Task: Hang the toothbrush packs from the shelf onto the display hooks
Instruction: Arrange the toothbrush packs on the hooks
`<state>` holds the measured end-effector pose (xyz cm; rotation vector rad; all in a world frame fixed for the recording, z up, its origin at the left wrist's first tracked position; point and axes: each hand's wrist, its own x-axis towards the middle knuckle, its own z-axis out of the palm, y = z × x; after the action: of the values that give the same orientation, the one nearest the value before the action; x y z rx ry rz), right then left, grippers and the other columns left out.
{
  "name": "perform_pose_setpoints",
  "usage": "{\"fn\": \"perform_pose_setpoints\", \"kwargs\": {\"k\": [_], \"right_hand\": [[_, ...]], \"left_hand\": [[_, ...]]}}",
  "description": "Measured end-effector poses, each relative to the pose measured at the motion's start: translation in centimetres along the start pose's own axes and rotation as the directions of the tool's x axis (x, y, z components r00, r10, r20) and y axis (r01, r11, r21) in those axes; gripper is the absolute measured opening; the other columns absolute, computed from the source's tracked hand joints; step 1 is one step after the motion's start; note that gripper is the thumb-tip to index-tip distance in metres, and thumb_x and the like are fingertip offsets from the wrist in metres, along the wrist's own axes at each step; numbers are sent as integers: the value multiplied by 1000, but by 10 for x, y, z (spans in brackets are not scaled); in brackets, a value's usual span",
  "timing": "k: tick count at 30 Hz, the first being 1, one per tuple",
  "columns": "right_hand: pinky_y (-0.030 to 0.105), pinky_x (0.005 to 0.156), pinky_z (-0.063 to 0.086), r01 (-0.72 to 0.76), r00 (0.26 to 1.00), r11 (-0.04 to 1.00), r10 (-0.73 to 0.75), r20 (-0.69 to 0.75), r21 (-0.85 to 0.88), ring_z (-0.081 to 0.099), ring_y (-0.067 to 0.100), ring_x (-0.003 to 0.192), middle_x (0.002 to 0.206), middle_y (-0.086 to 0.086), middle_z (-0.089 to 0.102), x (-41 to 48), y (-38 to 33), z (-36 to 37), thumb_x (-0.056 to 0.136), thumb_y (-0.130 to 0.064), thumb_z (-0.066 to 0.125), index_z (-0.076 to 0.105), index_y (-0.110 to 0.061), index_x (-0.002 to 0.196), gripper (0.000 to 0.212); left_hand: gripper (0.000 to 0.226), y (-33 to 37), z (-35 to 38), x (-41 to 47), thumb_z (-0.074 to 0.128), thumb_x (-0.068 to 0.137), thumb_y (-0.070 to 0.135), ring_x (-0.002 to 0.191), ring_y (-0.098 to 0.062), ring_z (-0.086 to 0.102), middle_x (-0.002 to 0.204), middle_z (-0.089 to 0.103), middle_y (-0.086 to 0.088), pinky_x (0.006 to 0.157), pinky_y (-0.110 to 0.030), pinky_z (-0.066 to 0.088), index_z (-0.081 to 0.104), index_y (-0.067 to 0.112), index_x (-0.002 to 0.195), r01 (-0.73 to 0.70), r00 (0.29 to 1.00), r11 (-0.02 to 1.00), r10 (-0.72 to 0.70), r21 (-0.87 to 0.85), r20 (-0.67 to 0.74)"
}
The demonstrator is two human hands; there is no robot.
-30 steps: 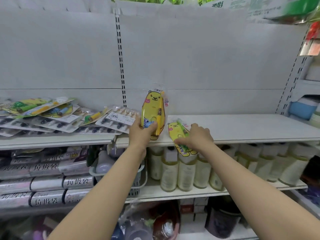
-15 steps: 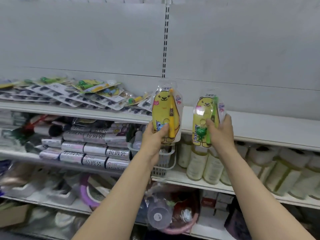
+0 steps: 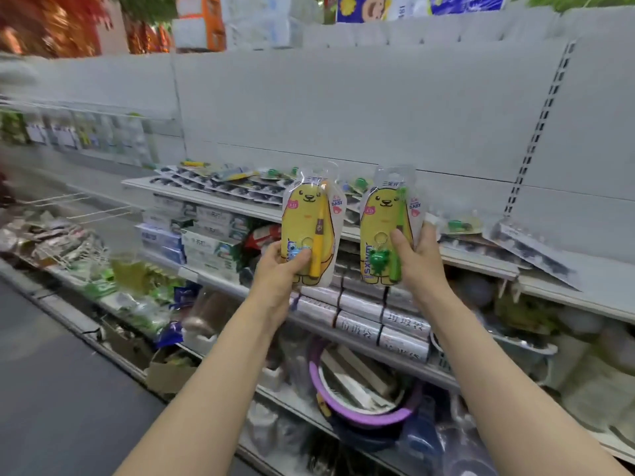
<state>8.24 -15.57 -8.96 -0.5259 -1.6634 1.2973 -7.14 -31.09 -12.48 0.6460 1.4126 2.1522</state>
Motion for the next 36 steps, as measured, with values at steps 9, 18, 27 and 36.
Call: {"fn": "perform_pose_setpoints", "kwargs": {"k": [9,18,27,36], "right_hand": [[46,98,55,-10,983,985,-22,180,173,68,16,109,119,0,70,-13,2,250,98,-13,59,55,-20,126,29],[43,94,57,-43,953,978,-22,302,205,68,12,109,122,-3,68,33,22,454,101,-13,53,50,-22,133,33],[26,73,60,-93,925,949,-29,378,301,71,9,96,116,1,69,136,47,710,100,-16,58,51,-12,128,30],[20,68,57,-83,914,956,-39,403,280,71,15,95,111,4,72,213,73,911,96,-14,64,59,-9,120,25]], "left_hand": [[37,86,-224,35,66,92,8,85,-18,68,113,69,-10,67,-29,56,50,15,124,-90,984,996,90,5,-156],[28,130,-393,118,64,92,8,77,-13,71,106,70,-3,74,-37,54,50,19,114,-194,953,980,181,-34,-241],[27,197,-564,277,63,93,9,82,-21,70,110,71,-11,74,-36,52,53,18,116,-206,920,979,194,2,-341],[23,243,-707,405,62,94,9,86,-22,66,100,72,-4,74,-36,49,55,22,112,-167,882,986,155,12,-444]]}}
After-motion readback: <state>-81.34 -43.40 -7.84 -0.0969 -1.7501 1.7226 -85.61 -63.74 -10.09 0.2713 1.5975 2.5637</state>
